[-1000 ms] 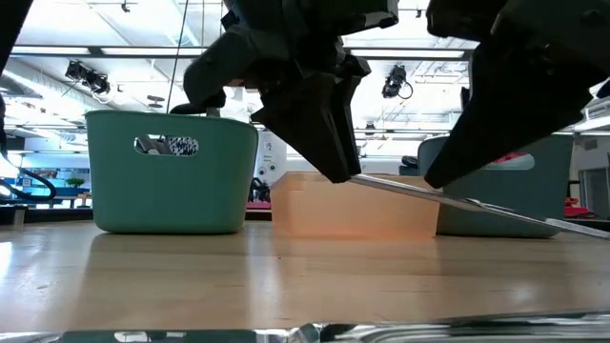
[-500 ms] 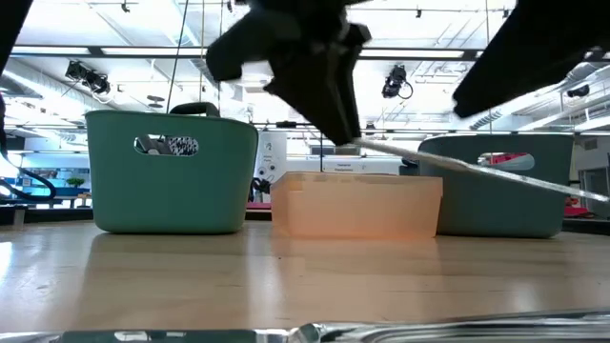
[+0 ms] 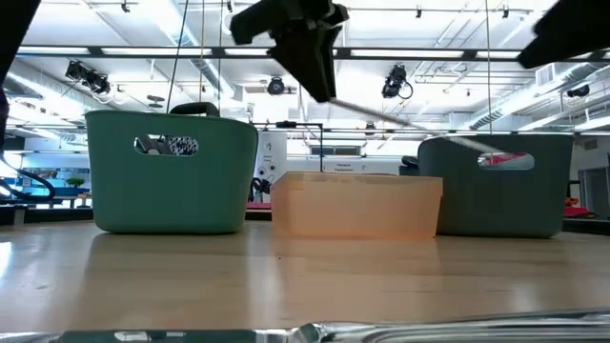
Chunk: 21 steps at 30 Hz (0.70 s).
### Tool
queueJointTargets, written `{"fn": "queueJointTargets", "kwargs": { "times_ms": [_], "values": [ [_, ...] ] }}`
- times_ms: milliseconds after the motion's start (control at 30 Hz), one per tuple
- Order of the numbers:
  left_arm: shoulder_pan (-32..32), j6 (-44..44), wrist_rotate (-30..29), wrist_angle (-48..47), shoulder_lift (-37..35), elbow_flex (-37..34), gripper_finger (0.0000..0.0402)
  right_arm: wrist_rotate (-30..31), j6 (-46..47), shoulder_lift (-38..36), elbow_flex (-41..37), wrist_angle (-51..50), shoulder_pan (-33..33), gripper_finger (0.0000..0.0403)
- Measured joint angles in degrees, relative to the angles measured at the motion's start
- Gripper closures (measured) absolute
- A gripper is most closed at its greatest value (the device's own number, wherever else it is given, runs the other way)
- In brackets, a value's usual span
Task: Pick & Place Kitchen Items
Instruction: Put the silver table knife into the orange bin
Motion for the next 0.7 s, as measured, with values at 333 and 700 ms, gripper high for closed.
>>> {"fn": "queueJointTargets", "kwargs": {
  "times_ms": [333,700],
  "values": [
    [11.23,3.11,-0.33,-7.60,-7.64,-0.05,0.0318,-3.34,4.40,3.17,-8.12,12.12,4.53,0.0382],
    [24.06,14.47,4.60,-12.79,-8.38,0.00,0.0318,-11.49,3.27,3.82,-19.21,31.44,1.29,0.0396]
  ]
}}
